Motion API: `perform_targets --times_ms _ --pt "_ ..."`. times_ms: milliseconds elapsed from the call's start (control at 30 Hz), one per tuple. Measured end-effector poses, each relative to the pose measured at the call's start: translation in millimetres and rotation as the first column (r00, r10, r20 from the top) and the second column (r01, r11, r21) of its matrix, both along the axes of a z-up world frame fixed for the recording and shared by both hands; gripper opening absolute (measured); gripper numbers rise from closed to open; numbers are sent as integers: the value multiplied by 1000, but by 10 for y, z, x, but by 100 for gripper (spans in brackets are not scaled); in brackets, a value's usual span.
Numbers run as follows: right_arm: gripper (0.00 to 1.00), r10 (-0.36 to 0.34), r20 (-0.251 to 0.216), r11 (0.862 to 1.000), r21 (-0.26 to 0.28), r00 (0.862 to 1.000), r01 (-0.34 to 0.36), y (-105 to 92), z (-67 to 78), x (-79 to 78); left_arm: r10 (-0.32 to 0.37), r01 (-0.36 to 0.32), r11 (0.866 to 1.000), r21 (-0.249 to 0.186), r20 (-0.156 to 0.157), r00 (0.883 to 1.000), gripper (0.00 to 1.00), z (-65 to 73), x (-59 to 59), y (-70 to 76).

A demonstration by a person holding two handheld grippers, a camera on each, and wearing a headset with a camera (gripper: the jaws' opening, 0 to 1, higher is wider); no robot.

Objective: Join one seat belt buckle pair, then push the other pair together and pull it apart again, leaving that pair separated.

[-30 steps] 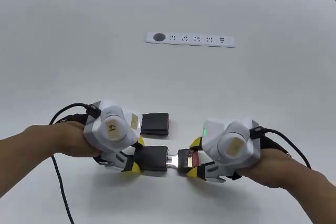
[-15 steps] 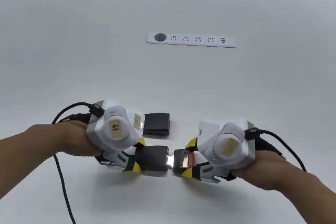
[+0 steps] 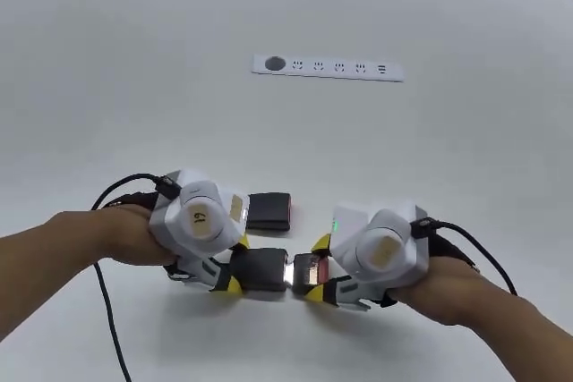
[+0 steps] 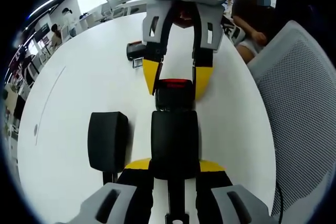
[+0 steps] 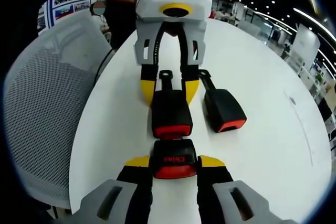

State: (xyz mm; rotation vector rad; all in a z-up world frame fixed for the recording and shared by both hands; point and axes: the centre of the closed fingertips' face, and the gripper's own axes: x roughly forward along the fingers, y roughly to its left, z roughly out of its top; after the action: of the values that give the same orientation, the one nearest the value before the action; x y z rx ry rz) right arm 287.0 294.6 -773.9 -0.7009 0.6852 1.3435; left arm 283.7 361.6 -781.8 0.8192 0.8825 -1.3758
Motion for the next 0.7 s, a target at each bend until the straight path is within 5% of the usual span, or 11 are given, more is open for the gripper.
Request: perform_targets --times_ms 700 --pt "28 8 16 1000 -11 1000 -7 -11 9 -6 0 0 1000 17 2 1000 31 -11 -6 -3"
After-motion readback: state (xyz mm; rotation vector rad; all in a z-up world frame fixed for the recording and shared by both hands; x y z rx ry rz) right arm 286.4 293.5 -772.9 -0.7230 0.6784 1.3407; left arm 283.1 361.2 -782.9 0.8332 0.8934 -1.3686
